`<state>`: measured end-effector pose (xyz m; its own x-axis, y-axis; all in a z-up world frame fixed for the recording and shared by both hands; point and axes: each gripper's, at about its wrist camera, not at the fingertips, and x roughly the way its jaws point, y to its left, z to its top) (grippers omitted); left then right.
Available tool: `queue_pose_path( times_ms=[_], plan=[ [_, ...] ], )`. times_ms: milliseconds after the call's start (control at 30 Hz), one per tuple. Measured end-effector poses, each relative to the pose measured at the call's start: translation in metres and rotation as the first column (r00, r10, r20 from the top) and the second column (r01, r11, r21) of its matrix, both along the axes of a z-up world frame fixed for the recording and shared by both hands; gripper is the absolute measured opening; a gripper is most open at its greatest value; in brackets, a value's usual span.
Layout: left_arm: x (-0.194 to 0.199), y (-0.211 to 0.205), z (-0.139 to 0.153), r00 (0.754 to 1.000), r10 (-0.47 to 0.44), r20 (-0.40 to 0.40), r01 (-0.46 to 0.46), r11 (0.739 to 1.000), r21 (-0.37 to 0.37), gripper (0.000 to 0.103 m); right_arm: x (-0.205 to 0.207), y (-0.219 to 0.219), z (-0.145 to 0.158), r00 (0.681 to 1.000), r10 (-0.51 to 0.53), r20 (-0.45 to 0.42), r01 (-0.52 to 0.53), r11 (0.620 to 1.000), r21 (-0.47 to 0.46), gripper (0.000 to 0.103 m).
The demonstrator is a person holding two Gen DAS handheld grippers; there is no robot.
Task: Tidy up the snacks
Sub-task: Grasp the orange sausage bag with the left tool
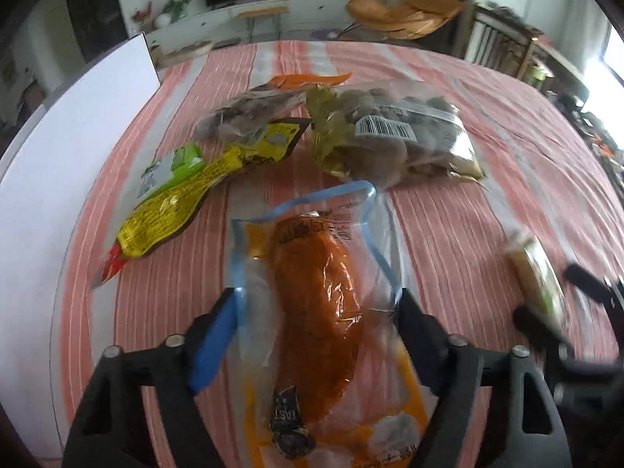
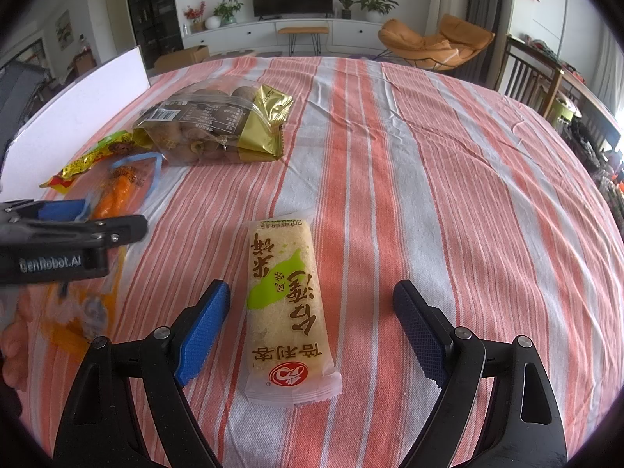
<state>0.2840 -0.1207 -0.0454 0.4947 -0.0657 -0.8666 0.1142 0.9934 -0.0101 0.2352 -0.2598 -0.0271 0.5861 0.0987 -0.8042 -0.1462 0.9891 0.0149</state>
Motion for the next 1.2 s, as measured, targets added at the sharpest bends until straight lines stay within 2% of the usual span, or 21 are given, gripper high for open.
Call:
queue_pose_path(
  times_ms=[167, 300, 433, 500, 1200],
  plan=[
    [-0.058, 0.039, 0.001, 0.998, -0.058, 0.024, 0.057, 0.998, 0.023, 0.070, 0.000, 0.000, -0.001, 1.000, 0.000, 0.000, 0.000, 1.000, 0.000, 0.088],
    [-0.098, 0.079, -0.004, 0.998, -0.047, 0.045, 0.048, 0.999, -0.023, 0.088, 0.000, 0.000, -0.001, 1.000, 0.000, -0.001, 0.000, 1.000, 0.000, 0.088],
    [-0.105, 0.091, -0.011, 0.996, -0.043, 0.072, 0.044, 0.999, -0.017, 0.103, 0.000, 0.001, 0.000, 1.000, 0.000, 0.000, 0.000, 1.000, 0.000, 0.088],
    [-0.108, 0.092, -0.014, 0.995, -0.035, 0.096, 0.037, 0.999, -0.018, 0.103, 0.000, 0.000, -0.001, 1.000, -0.001, 0.000, 0.001, 1.000, 0.000, 0.088],
    [-0.111, 0.094, -0.016, 0.994, -0.035, 0.099, 0.037, 0.999, -0.019, 0.103, 0.000, 0.001, 0.000, 1.000, 0.000, 0.000, 0.000, 1.000, 0.001, 0.088]
  ],
)
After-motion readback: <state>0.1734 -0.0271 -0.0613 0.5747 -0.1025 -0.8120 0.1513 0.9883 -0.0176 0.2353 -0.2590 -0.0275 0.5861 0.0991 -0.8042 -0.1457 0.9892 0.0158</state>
